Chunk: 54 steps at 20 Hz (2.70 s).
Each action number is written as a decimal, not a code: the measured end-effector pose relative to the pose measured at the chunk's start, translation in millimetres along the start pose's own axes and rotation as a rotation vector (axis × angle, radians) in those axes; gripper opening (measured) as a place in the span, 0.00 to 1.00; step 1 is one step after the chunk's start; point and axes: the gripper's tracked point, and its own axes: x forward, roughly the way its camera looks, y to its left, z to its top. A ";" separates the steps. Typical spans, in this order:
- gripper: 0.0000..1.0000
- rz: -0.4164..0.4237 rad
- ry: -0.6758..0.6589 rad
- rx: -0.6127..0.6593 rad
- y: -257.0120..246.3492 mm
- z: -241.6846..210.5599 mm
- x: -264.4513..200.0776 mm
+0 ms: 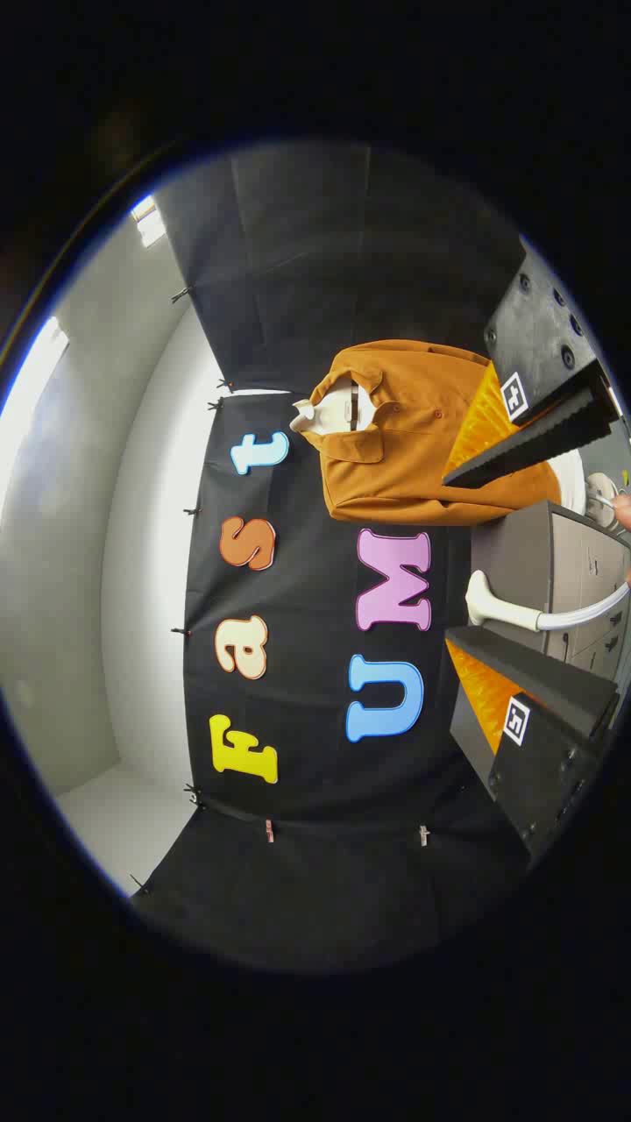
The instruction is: Iron the clothes twice with a garment steamer, once on the left side and once on the right side.
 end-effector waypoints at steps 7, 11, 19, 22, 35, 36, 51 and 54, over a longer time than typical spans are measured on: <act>0.98 0.010 0.001 0.001 7.4 3.3 -5.3; 0.98 0.011 0.006 0.006 12.9 3.9 -5.3; 0.98 0.011 0.018 0.016 22.5 -1.8 -6.4; 0.98 0.010 0.036 0.026 26.0 -9.6 -2.4; 0.98 0.009 0.282 0.061 50.9 -115.9 75.8; 0.98 0.021 0.322 0.062 56.3 -131.1 85.3; 0.71 0.022 0.717 -0.037 101.9 -309.9 180.9; 0.38 0.016 0.711 0.004 102.7 -306.5 180.4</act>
